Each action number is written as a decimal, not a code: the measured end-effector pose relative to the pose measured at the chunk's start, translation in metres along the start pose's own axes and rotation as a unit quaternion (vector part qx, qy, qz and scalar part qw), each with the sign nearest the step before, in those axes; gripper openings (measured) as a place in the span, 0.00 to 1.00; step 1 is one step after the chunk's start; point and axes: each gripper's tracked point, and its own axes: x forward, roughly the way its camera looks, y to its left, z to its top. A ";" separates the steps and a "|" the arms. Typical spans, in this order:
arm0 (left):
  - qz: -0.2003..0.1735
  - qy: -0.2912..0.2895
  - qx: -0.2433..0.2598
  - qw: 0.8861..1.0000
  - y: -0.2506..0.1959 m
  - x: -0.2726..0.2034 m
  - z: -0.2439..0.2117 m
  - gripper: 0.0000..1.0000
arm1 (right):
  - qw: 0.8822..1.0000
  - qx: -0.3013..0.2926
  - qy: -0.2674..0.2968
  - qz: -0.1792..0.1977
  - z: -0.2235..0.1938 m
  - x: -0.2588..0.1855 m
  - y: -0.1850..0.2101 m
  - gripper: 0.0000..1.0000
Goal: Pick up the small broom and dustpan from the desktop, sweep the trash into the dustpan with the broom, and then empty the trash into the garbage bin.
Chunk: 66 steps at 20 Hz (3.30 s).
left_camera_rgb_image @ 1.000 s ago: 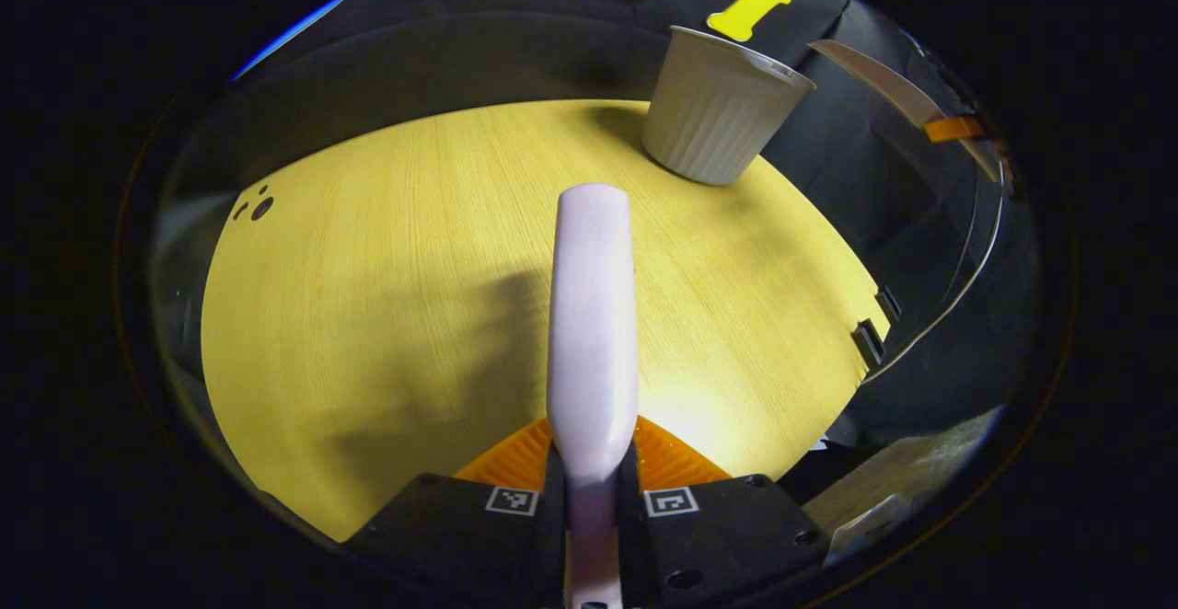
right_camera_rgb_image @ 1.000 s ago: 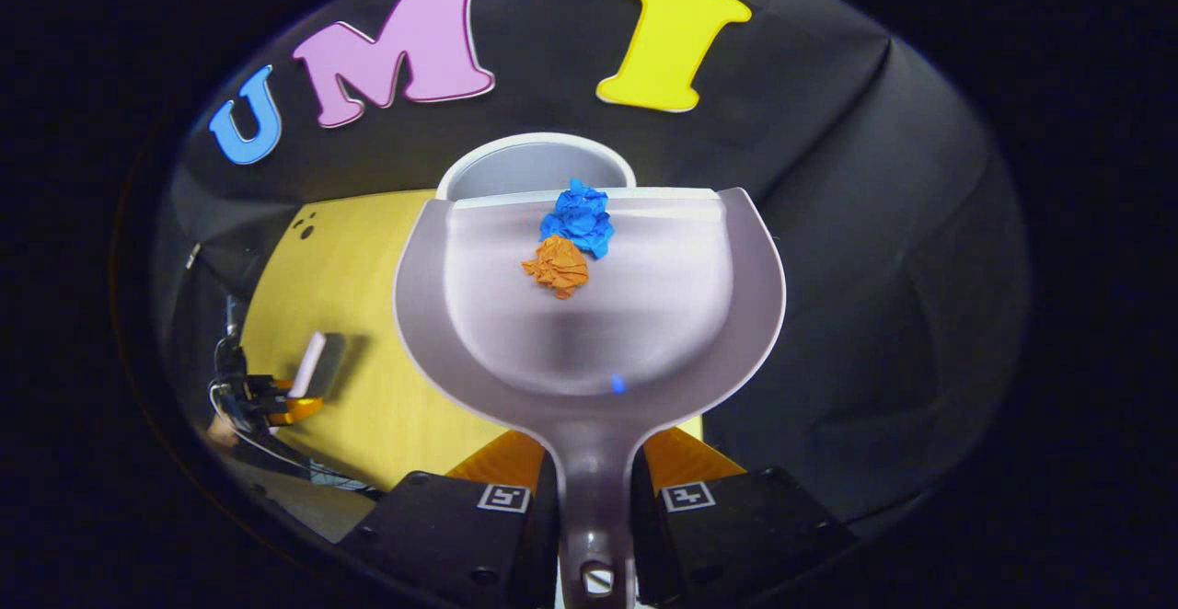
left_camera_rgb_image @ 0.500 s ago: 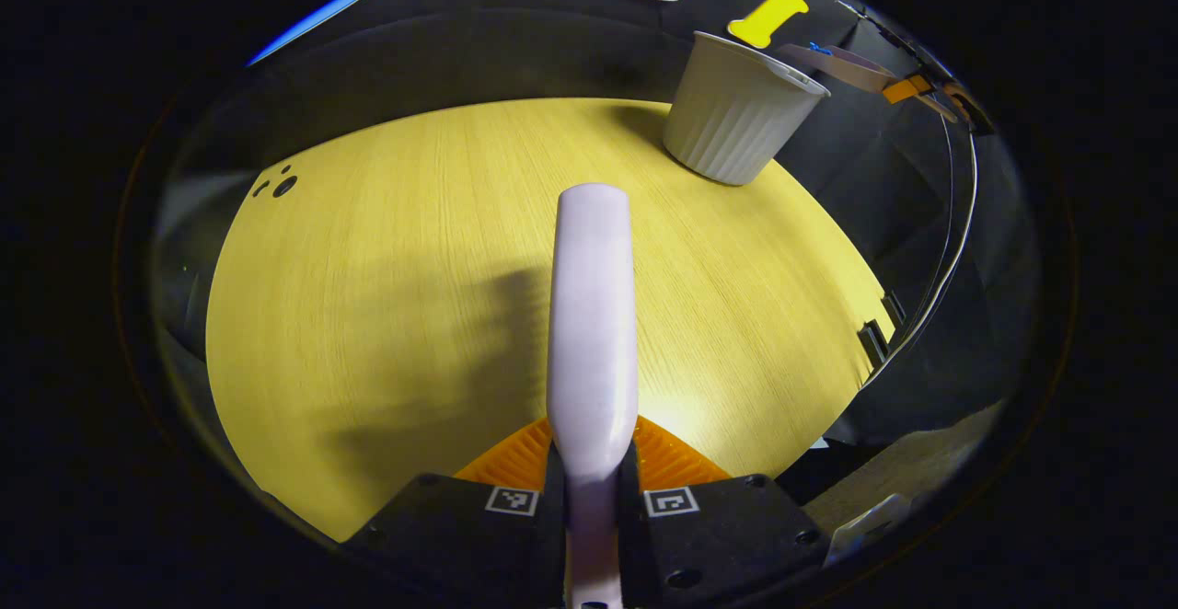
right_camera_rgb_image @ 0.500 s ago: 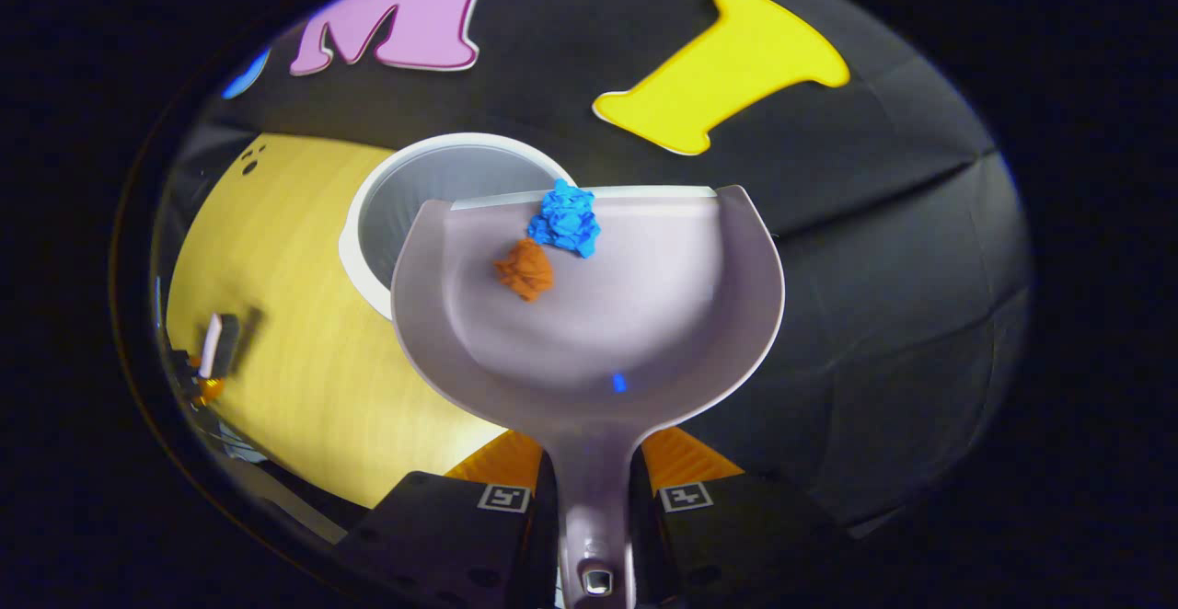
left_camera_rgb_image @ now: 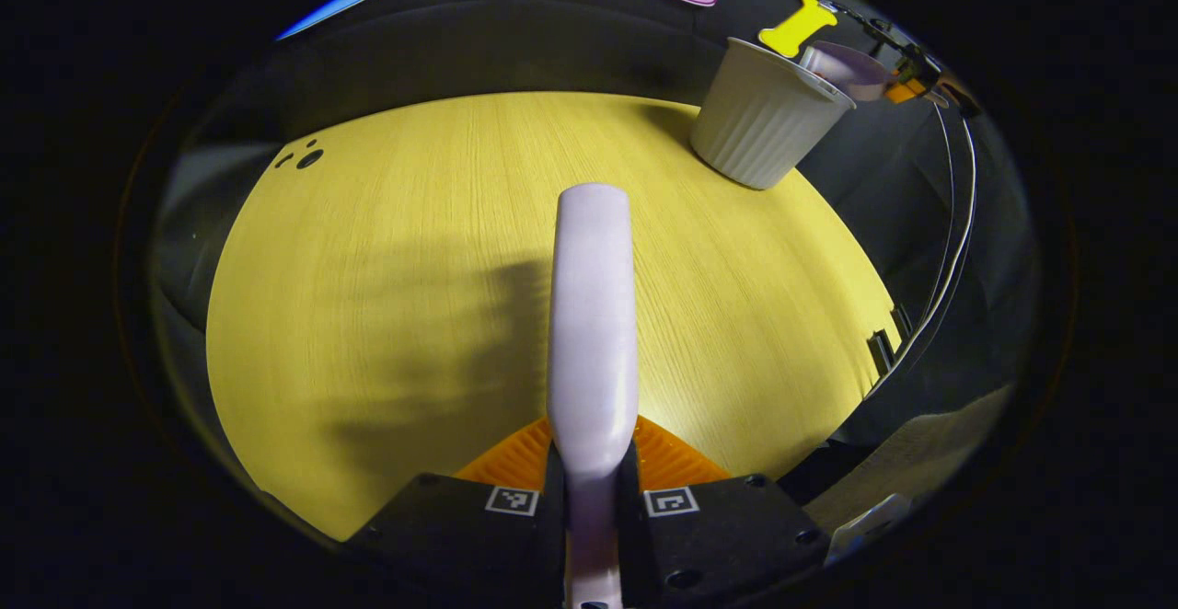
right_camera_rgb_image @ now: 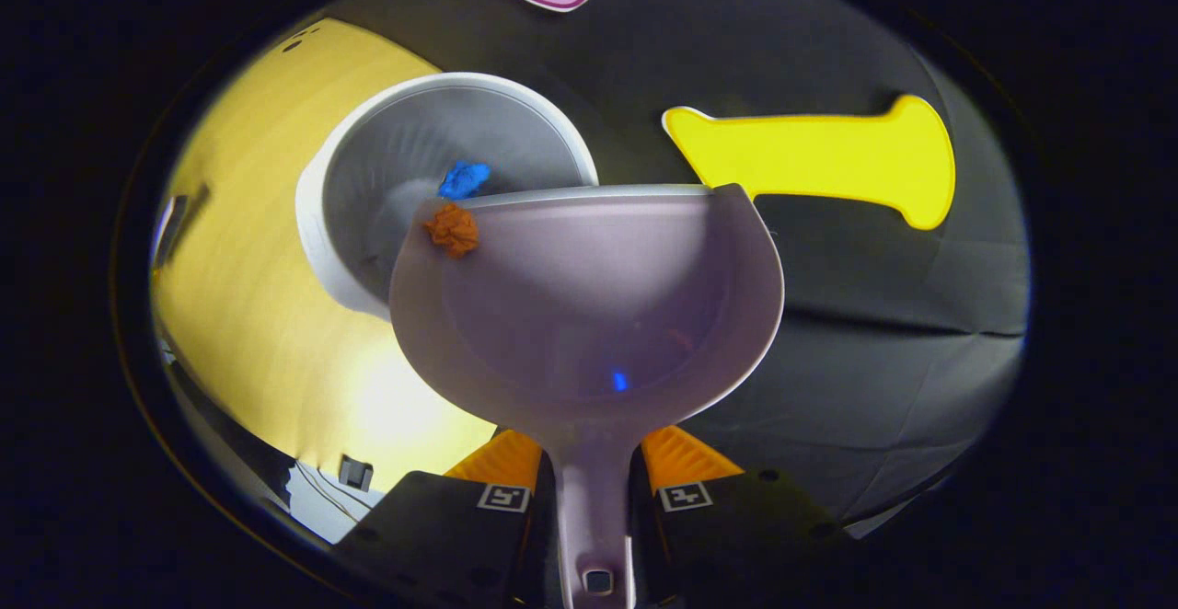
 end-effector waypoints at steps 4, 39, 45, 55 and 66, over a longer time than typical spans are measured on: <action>0.002 0.001 0.001 1.000 0.002 0.002 0.003 0.27 | 1.000 -0.025 0.006 0.009 0.012 0.002 0.008 0.32; 0.061 0.020 0.020 0.998 0.022 0.002 0.016 0.27 | 0.916 0.188 -0.151 0.320 -0.049 -0.094 0.314 0.40; 0.072 0.023 0.027 0.997 0.023 0.006 0.010 0.27 | 0.910 0.202 -0.127 0.339 -0.048 -0.069 0.390 0.36; 0.086 0.034 0.046 0.995 0.031 0.028 0.002 0.27 | 0.912 0.233 -0.092 0.326 -0.047 -0.016 0.454 0.36; 0.105 0.043 0.056 0.992 0.043 0.035 -0.004 0.35 | 0.906 0.232 -0.084 0.343 -0.048 -0.011 0.474 0.36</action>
